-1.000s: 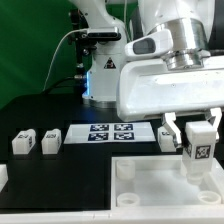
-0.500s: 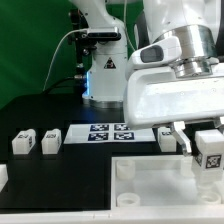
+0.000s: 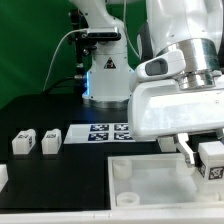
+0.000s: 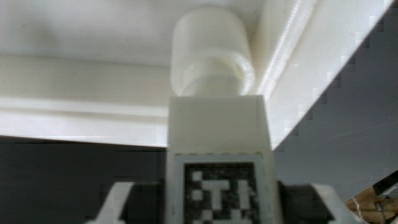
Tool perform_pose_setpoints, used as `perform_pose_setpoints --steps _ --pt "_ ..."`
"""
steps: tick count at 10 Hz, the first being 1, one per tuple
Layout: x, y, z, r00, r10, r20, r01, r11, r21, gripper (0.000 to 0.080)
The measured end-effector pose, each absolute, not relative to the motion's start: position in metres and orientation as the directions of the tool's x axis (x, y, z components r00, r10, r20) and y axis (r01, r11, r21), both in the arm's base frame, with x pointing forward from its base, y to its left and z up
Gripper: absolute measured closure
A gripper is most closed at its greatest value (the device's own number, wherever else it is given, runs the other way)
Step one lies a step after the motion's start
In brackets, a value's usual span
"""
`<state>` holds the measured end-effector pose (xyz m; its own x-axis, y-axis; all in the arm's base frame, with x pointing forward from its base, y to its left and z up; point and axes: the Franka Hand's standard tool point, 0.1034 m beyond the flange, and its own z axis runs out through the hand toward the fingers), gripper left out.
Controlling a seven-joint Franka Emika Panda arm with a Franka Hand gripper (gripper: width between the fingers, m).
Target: Assemble one leg
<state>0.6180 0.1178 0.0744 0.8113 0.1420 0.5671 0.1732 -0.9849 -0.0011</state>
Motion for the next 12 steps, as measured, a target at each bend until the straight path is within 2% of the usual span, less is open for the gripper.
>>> perform_pose_setpoints --steps 5,9,10,11,12 --pt "0.6186 0.117 0.0719 0.793 0.14 0.594 0.17 -0.985 0.005 0.0508" --pt "0.6182 0.1164 0.07 0.814 0.14 0.563 0.171 -0.985 -0.002 0.0508" --pt "0.618 0.1164 0.0697 0.815 0.14 0.562 0.171 -0.985 -0.002 0.0327" --pt "0.6179 0.1164 0.0695 0.816 0.141 0.561 0.171 -0.985 -0.002 0.0212" --pt "0.6178 0.1164 0.0694 0.816 0.141 0.561 0.171 -0.985 -0.002 0.0212"
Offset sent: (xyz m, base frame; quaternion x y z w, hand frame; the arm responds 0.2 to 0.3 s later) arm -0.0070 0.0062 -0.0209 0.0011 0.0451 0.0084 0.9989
